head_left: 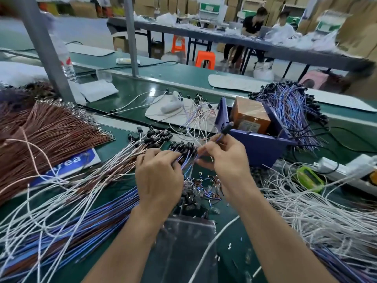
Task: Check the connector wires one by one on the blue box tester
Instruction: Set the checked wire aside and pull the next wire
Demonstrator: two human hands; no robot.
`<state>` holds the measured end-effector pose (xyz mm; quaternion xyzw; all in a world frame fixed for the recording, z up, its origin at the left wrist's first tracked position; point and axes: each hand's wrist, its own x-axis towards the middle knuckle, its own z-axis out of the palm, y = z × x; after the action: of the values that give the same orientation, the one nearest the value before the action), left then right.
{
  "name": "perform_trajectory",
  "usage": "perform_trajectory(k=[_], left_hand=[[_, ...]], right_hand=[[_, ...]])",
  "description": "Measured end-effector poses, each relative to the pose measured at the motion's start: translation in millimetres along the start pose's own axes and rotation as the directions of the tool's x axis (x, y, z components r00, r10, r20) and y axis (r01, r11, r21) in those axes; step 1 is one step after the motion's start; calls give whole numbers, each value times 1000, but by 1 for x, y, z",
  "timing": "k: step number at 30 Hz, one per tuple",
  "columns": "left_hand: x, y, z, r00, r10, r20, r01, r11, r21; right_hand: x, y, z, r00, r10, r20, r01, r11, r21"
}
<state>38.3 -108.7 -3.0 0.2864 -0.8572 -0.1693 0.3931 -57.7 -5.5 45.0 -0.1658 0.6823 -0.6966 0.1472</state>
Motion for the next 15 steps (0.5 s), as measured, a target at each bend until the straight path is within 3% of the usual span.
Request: perform_trajectory(k=[2, 7, 12, 15], left_hand=[[-5, 8, -4, 997, 77, -19, -78, 990, -120], [-24, 25, -10, 938, 323, 123, -270, 908, -321], [-26, 26, -12, 900, 383, 209, -264, 859, -438], [-26, 23, -13, 919, 333, 209, -219, 875, -432]], right_hand=[[-10, -10, -13, 999, -32, -3, 32, 991, 131], [-33, -25, -53, 998, -52, -30, 59, 943, 327], [-48, -11, -99, 992, 24, -125, 33, 898, 440], [-46, -3, -128, 985, 21, -170, 50, 915, 401]])
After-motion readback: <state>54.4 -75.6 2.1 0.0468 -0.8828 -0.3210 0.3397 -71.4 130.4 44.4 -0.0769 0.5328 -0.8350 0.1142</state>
